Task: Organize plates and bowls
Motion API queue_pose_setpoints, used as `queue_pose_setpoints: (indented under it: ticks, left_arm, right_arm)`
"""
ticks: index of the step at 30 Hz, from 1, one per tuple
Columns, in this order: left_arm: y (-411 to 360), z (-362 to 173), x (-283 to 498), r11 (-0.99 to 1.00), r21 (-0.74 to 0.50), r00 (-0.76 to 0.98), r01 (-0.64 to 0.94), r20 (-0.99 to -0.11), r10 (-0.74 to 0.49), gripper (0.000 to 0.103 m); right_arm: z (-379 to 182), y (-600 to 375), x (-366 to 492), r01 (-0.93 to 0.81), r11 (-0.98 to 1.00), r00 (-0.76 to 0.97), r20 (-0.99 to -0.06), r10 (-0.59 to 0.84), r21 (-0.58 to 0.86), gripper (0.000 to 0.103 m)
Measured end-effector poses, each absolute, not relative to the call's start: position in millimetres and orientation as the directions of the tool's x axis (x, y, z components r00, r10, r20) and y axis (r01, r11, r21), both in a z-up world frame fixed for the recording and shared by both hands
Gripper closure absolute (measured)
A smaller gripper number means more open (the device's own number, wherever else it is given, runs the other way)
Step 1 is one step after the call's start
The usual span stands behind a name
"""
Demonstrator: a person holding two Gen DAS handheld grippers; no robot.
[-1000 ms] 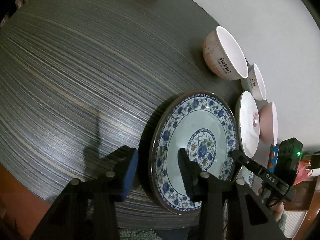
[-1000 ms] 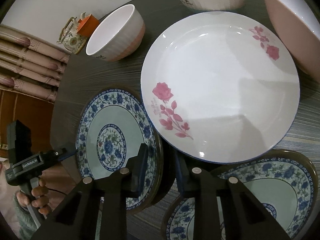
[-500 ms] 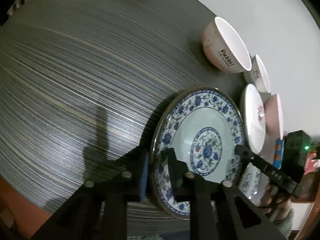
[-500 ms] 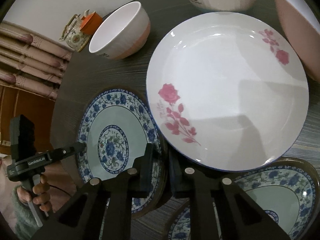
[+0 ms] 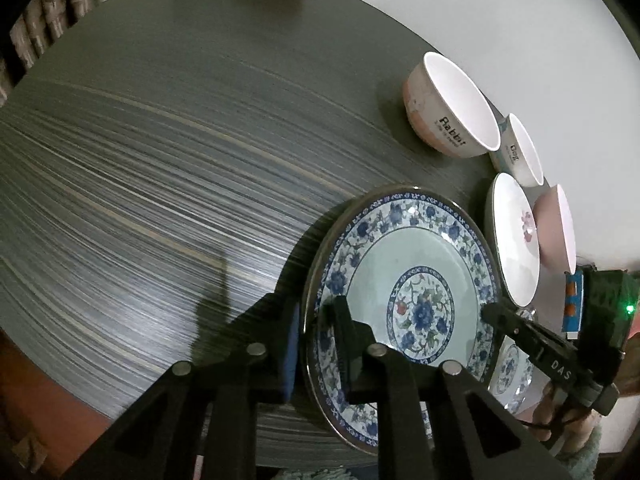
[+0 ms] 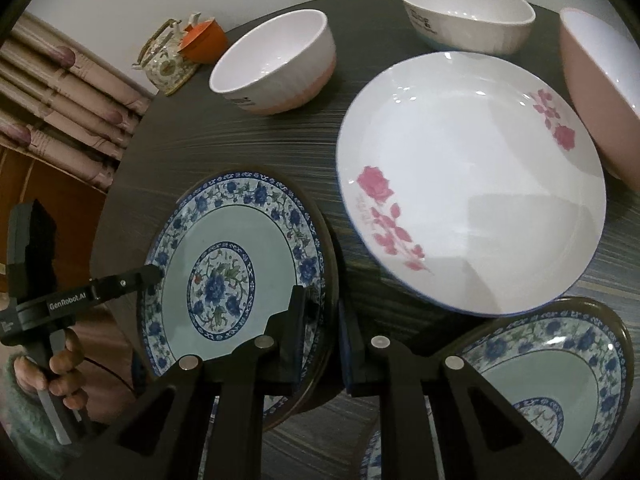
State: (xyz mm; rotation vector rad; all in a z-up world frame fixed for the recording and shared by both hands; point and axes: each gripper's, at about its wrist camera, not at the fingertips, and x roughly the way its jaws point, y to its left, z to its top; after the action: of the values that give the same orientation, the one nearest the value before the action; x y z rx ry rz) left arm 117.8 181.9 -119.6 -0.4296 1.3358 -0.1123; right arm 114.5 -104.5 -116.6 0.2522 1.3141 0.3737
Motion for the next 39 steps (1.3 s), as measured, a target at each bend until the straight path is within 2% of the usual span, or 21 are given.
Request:
queue_pose_setpoints:
  ticks: [18, 29, 35, 39]
  left_arm:
    - [209, -122, 119, 0.929, -0.318, 0.255, -0.189, -0.930, -0.267, 0.086]
    - [212, -132, 120, 0.919, -0.326, 0.243, -0.223, -0.931, -0.272, 0.081]
    - [214, -130, 120, 0.921, -0.310, 0.252, -0.235, -0.935, -0.251, 0.078]
    - [222, -128, 117, 0.905, -0.328, 0.273, -0.271, -0.928, -0.255, 0.077]
  right_arm:
    - [-125, -80, 97, -0.106, 0.914, 0.242, -0.881, 0.406, 0.392, 0.088]
    - [-128, -73, 90, -0.123, 0.923, 0.253, -0.888, 0.385, 0.365, 0.086]
    - [-128, -65, 90, -0.151, 0.929, 0.254, -0.895, 0.367, 0.338, 0.081]
    - [-126, -67, 88, -0.145, 0.932, 0.264, -0.895, 0.359, 0.331, 0.071]
